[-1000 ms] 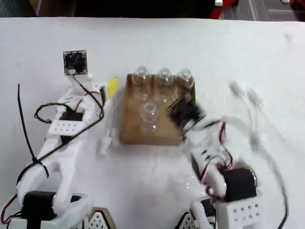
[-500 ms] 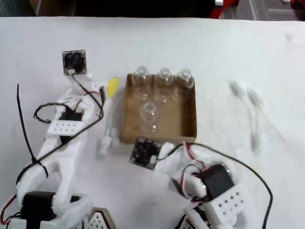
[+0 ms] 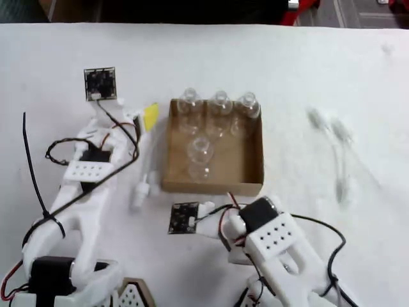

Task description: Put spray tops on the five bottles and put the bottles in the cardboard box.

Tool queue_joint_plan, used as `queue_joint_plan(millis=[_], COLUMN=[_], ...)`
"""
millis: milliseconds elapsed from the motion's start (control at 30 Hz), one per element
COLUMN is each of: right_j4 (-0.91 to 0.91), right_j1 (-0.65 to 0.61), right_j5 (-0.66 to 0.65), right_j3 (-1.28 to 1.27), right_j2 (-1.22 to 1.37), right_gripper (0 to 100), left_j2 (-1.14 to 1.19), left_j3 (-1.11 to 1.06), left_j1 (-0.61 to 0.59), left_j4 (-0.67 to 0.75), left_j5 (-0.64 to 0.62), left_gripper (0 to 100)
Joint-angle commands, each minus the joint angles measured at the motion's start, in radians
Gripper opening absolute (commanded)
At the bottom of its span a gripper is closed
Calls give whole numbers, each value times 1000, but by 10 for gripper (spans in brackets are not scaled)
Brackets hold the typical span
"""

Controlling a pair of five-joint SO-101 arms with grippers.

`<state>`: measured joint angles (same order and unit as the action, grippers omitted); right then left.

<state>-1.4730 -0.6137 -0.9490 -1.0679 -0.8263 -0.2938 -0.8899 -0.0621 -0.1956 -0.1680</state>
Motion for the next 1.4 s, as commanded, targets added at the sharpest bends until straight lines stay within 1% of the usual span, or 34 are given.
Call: queue_joint_plan(millis=[0, 233, 467, 533, 667, 767, 900, 1000, 1200, 1267, 1367], right_j4=[56, 70, 165, 179, 223, 222, 217, 133, -171, -223, -231], right_j1=[5, 5, 10, 10, 10, 10, 10, 10, 16, 53, 159], right_j5=[-3, -3, -3, -3, -5, -5, -6, -6, -5, -3, 17], right_j3=[-5, -41, -112, -114, -115, -115, -86, 15, 405, 542, 729], right_j2=[42, 81, 79, 74, 81, 79, 73, 73, 71, 70, 70], right_gripper=[205, 205, 198, 153, 13, 34, 16, 16, 16, 16, 16], left_j2=[-10, -10, -10, -10, -10, -10, -10, -10, -10, -10, -10], left_j3=[12, 12, 12, 12, 12, 12, 12, 12, 12, 12, 12], left_j1=[-8, -8, -8, -8, -8, -8, -7, -7, -7, -7, -7], left_j4=[29, 29, 29, 29, 29, 29, 29, 29, 29, 29, 29], left_j5=[6, 6, 6, 6, 6, 6, 6, 8, 8, 8, 8], left_gripper=[286, 286, 286, 286, 286, 286, 286, 286, 286, 286, 286])
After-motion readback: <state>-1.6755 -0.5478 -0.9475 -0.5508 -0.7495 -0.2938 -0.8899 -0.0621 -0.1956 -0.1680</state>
